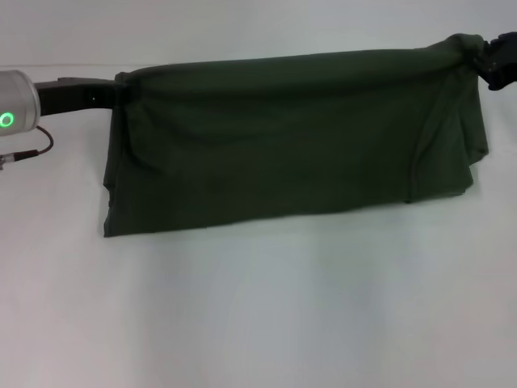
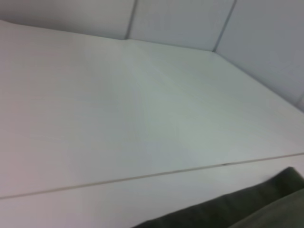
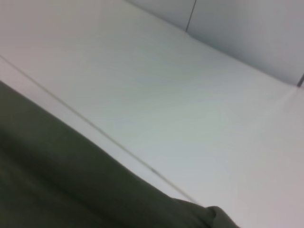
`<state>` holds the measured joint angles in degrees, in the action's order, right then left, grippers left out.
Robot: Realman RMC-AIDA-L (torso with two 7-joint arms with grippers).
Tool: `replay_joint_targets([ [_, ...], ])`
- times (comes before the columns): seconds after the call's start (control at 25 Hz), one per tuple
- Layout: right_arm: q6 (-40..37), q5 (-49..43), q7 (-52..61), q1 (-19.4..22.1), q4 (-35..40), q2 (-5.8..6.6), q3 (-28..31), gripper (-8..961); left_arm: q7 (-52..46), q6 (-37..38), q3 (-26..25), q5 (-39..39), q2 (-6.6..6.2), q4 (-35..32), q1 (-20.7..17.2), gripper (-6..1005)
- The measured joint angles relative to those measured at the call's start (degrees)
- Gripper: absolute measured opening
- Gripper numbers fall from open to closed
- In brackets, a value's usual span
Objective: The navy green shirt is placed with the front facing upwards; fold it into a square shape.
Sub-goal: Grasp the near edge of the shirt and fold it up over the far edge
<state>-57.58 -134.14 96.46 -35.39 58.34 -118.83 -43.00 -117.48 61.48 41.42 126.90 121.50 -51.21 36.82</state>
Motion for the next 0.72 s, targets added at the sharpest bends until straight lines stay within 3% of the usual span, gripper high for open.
replay_joint_targets([
  [0.32, 6.7, 1.81, -6.32, -4.4, -9.72, 0.17, -0.09, 113, 0.06, -7.02, 3.9, 0.34, 0.95, 0.59, 0.11, 71],
  [0.72, 15.95, 1.64, -9.0, -7.5, -17.27, 0.43, -0.68, 122, 0.62, -20.64, 9.44, 0.53, 1.02, 5.16, 0.69, 107],
])
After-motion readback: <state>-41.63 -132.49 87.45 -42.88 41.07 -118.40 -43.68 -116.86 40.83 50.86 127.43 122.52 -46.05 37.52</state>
